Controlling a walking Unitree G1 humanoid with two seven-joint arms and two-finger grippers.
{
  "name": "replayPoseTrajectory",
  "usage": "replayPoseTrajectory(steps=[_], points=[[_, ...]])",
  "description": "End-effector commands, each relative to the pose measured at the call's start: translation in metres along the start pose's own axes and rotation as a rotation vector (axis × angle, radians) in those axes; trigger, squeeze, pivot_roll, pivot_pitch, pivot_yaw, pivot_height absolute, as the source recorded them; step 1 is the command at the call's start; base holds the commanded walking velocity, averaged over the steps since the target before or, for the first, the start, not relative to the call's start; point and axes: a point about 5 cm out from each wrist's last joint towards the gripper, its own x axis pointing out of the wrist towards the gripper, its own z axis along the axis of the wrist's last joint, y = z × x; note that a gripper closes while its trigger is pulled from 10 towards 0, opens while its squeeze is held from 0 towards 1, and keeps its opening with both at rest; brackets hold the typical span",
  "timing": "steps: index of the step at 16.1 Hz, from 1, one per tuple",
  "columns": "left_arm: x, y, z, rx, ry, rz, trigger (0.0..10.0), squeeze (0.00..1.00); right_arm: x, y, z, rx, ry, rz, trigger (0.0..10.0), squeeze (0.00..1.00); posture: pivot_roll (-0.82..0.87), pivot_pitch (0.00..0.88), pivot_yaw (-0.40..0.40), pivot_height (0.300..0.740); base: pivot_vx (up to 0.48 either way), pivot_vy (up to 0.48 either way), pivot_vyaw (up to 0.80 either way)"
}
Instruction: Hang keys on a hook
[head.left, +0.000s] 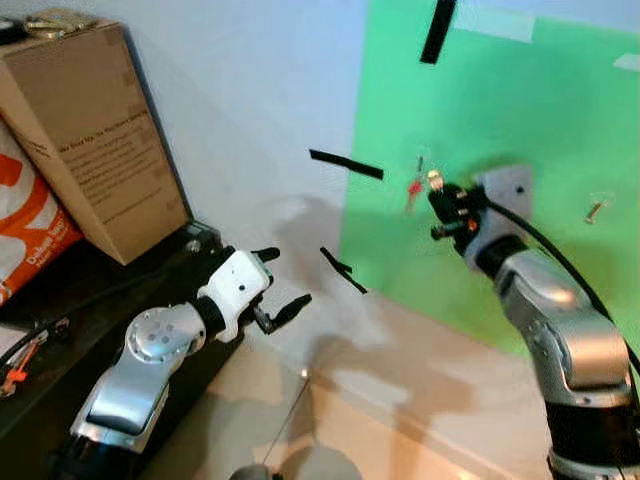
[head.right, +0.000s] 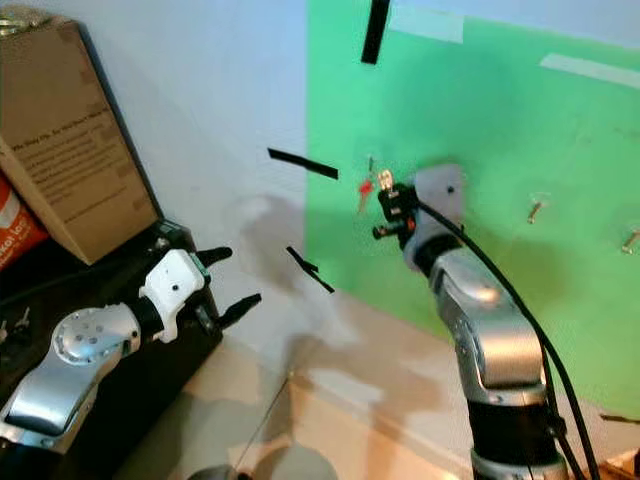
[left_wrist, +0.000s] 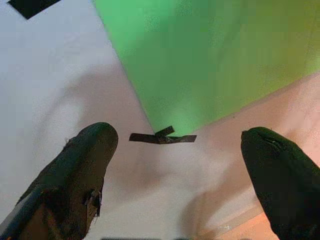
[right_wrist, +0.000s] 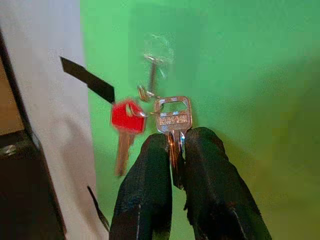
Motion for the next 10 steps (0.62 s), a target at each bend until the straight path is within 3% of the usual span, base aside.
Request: replayPoseTrajectory(steps=[1, 6, 10], points=[[0.002, 0.001, 0.005, 0.024, -0.013, -0.019, 10.0, 0.00, -0.002, 0.000, 0.004, 0.003, -0.011, 0.012, 10.0, 0.00, 0.06, 0.000, 0.018, 0.740, 0.000, 0.000, 0.00], [0.002, 0.001, 0.005, 0.026, -0.013, -0.019, 10.0, 0.00, -0.003, 0.003, 0.000, -0.001, 0.006, 0.020, 10.0, 0.00, 0.06, 0.000, 0.017, 0.740, 0.000, 0.000, 0.00], [0.005, 0.002, 0.011, 0.010, -0.048, -0.005, 10.0, 0.00, 0.007, 0.010, -0.002, 0.013, 0.014, 0.010, 10.0, 0.00, 0.06, 0.000, 0.015, 0.740, 0.000, 0.000, 0.00]])
